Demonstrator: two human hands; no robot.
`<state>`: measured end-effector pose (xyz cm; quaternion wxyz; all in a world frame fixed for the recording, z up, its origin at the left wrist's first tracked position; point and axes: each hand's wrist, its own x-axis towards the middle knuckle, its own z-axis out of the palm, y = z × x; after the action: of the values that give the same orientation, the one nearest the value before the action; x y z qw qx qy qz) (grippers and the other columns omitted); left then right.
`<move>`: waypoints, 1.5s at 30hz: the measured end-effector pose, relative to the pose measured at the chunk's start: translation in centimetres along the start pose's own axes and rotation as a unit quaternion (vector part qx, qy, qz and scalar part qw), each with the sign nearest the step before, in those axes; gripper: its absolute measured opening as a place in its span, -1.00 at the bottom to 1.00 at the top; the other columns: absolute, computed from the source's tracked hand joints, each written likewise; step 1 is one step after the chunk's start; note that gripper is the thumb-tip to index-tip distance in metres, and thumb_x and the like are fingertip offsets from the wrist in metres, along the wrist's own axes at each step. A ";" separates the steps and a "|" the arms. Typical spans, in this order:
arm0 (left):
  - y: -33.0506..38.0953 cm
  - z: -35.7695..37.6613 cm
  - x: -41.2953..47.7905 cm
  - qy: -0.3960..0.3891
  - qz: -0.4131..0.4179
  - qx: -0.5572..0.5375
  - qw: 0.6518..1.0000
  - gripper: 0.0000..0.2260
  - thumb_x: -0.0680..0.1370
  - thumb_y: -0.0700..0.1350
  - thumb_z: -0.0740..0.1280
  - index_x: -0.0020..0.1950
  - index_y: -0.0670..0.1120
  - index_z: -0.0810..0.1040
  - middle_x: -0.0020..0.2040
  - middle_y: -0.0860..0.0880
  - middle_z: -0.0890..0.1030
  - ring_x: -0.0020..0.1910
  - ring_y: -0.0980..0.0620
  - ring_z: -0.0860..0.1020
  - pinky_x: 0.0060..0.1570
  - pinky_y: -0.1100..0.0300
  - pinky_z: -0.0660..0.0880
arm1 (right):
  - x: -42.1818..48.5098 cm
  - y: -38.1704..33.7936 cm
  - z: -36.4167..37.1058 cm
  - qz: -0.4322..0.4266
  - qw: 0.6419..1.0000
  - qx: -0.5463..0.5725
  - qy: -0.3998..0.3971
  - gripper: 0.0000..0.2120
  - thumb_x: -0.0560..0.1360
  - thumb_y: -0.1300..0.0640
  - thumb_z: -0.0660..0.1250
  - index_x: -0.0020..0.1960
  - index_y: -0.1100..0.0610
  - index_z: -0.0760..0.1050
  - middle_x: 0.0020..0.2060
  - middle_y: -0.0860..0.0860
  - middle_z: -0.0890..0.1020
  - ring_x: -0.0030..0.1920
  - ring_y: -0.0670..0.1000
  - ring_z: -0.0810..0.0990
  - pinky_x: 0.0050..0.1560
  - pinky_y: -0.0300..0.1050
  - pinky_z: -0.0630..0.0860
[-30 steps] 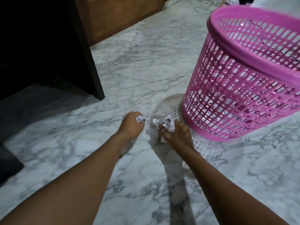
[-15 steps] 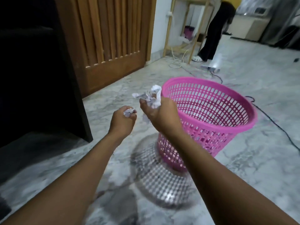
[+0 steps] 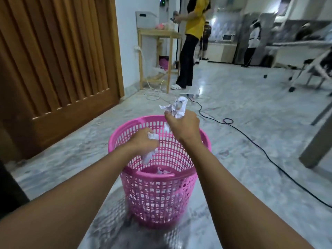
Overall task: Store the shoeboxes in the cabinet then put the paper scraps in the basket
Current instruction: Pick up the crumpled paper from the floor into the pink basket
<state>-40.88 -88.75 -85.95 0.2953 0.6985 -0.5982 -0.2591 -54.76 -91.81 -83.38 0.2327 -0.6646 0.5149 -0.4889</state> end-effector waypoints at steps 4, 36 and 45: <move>-1.6 0.5 0.8 -0.159 0.004 0.235 0.959 -0.61 0.50 0.20 0.36 0.26 0.08 0.51 0.18 0.03 0.60 0.06 0.03 0.59 0.13 0.04 0.56 | 0.5 2.7 -0.2 0.071 0.997 0.013 -0.016 -0.69 0.51 -0.07 0.36 -0.28 0.14 0.55 -0.36 0.02 0.62 -0.33 0.03 0.58 -0.32 -0.14 0.41; -14.0 -13.8 -27.5 0.403 -0.320 -0.191 0.836 -0.68 0.48 -0.41 0.16 0.09 -0.12 0.55 -0.14 -0.20 0.63 -0.29 -0.21 0.64 -0.42 0.02 0.61 | -10.2 -9.3 12.4 -0.057 0.945 -0.226 -0.230 -0.54 0.49 -0.05 0.42 0.28 0.17 0.47 0.12 0.14 0.60 -0.02 0.13 0.58 -0.14 -0.09 0.49; -19.8 -16.9 -35.5 0.512 -0.391 -0.180 0.743 -0.63 0.49 -0.40 0.20 0.25 -0.19 0.55 -0.11 -0.18 0.60 -0.19 -0.21 0.61 -0.31 0.04 0.57 | -16.6 -12.8 19.1 -0.085 0.921 -0.046 -0.377 -0.64 0.56 0.05 0.36 0.28 0.20 0.52 -0.03 0.10 0.66 -0.28 0.00 0.60 -0.32 -0.19 0.49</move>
<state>-20.66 -49.71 -88.25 0.5503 0.8325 0.0267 -0.0584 -31.78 -75.75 -87.69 0.3358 -0.8512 0.3525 -0.1960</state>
